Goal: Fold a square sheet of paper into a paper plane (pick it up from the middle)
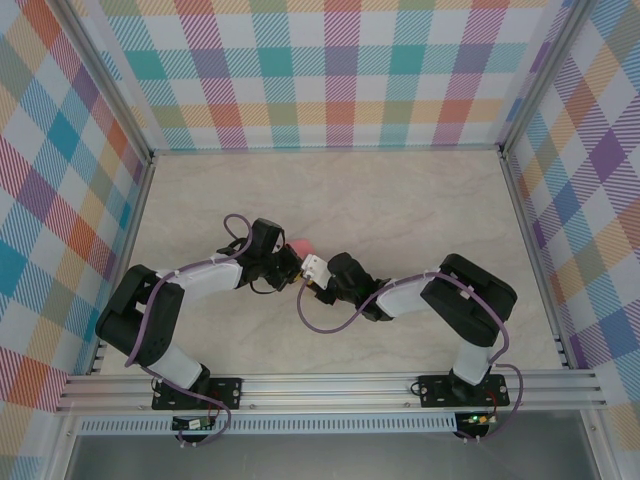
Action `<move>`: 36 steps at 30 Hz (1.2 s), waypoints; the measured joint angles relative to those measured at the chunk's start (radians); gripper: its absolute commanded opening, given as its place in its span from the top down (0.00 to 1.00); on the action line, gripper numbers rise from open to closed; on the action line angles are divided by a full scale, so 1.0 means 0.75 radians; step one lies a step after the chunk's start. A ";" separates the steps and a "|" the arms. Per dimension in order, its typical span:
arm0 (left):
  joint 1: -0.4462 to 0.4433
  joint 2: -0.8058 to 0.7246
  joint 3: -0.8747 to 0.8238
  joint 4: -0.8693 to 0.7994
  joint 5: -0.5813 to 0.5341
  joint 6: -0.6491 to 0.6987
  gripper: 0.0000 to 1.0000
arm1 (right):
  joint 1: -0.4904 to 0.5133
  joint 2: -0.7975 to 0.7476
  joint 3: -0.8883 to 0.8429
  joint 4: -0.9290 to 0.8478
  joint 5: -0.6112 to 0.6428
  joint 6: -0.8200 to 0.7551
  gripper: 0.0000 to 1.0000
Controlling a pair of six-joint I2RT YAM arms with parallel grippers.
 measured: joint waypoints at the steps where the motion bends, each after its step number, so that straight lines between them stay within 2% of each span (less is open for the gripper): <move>1: 0.000 0.000 0.001 -0.001 -0.003 0.000 0.88 | 0.001 0.000 0.000 0.001 0.005 -0.001 0.85; 3: 0.000 0.000 0.010 -0.026 -0.010 0.005 0.78 | 0.002 0.001 0.000 0.000 0.020 -0.003 0.91; 6: 0.002 -0.010 0.057 -0.133 -0.044 0.049 0.55 | 0.002 0.001 0.000 -0.001 0.034 -0.001 0.97; 10: 0.048 -0.101 0.145 -0.331 -0.133 0.167 0.40 | -0.002 -0.002 0.003 -0.026 0.026 0.038 1.00; 18: 0.188 -0.282 0.137 -0.413 -0.212 0.264 0.33 | -0.038 -0.043 0.003 -0.146 -0.140 0.210 1.00; 23: 0.190 -0.402 -0.019 -0.358 -0.207 0.268 0.32 | -0.107 -0.100 0.017 -0.224 -0.325 0.379 1.00; 28: 0.185 -0.505 -0.184 -0.194 -0.165 0.248 0.34 | -0.170 -0.099 0.099 -0.326 -0.515 0.564 1.00; 36: 0.111 -0.515 -0.344 0.037 -0.119 0.182 0.38 | -0.222 -0.017 0.198 -0.390 -0.752 0.833 1.00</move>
